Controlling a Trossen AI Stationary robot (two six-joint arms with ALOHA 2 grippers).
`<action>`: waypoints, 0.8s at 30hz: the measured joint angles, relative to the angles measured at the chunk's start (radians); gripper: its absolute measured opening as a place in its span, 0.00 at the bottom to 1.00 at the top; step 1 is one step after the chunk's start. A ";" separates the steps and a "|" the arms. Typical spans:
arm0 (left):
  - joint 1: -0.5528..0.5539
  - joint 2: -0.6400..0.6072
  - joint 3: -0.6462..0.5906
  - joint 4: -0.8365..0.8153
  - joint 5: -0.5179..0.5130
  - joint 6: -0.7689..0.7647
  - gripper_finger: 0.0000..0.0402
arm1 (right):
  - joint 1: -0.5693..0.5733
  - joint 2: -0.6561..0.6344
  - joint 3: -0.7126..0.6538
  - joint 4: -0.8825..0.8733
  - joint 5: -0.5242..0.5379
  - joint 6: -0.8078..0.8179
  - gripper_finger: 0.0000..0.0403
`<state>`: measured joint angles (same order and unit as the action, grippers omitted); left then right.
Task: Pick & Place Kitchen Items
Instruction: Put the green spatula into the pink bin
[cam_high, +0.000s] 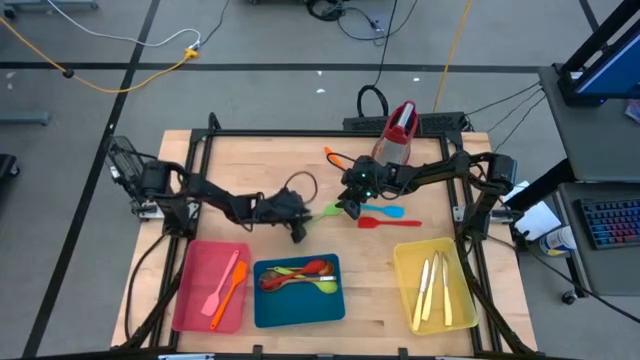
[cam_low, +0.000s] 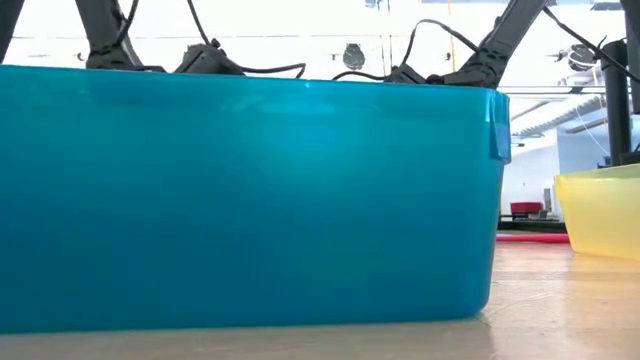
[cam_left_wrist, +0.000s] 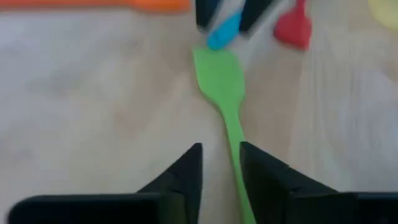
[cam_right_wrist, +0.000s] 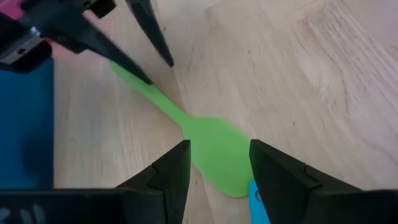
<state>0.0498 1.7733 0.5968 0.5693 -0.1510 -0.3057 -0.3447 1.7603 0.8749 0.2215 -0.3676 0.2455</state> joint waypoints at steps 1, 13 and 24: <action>-0.019 0.000 0.000 -0.025 -0.007 -0.017 0.30 | 0.000 0.000 0.000 -0.002 0.000 -0.002 0.40; -0.216 0.092 0.007 -0.168 -0.304 -0.199 0.35 | 0.001 0.000 0.000 -0.003 -0.001 -0.003 0.40; -0.217 0.180 0.006 -0.084 -0.348 -0.246 0.12 | 0.011 0.000 0.000 -0.002 0.000 -0.007 0.40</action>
<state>-0.1669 1.9532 0.6029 0.4849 -0.4988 -0.5518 -0.3341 1.7603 0.8749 0.2199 -0.3677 0.2384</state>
